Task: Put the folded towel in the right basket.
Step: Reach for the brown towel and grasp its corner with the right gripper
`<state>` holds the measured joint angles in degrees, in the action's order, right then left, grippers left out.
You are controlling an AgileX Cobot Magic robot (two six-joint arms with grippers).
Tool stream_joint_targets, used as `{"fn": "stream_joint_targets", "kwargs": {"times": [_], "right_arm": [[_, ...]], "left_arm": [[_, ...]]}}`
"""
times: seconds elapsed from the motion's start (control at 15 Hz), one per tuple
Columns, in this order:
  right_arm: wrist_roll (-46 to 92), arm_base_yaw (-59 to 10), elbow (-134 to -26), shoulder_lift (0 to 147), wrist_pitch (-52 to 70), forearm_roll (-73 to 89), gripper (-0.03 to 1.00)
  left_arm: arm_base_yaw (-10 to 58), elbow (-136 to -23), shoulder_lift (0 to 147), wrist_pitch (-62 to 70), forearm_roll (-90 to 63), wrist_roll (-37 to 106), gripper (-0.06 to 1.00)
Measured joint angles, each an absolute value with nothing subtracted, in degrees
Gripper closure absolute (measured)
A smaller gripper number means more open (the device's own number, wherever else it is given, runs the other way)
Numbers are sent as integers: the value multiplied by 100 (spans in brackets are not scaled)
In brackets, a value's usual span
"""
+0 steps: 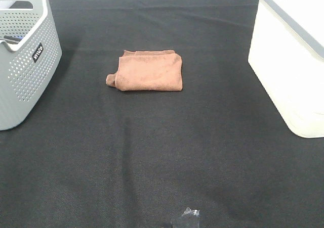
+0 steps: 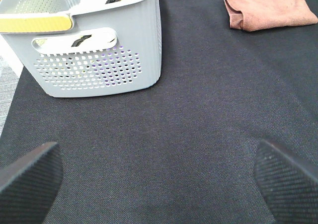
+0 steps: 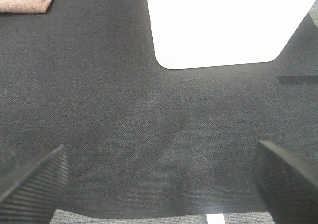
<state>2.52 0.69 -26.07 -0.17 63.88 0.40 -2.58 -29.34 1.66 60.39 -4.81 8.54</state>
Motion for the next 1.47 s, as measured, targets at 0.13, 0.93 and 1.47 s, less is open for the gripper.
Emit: {"fn": "stream_joint_targets", "kwargs": {"times": [0.13,0.93,1.47], "right_arm": [[252,69,-2607,-17,6388,40,-1],[252,69,-2607,-17,6388,40,-1],[252,69,-2607,-17,6388,40,-1]], "left_arm": [[-258,-2934,166,6039,-481,854,-3],[-258,-2934,166,6039,-481,854,-3],[-258,-2934,166,6039,-481,854,-3]]}}
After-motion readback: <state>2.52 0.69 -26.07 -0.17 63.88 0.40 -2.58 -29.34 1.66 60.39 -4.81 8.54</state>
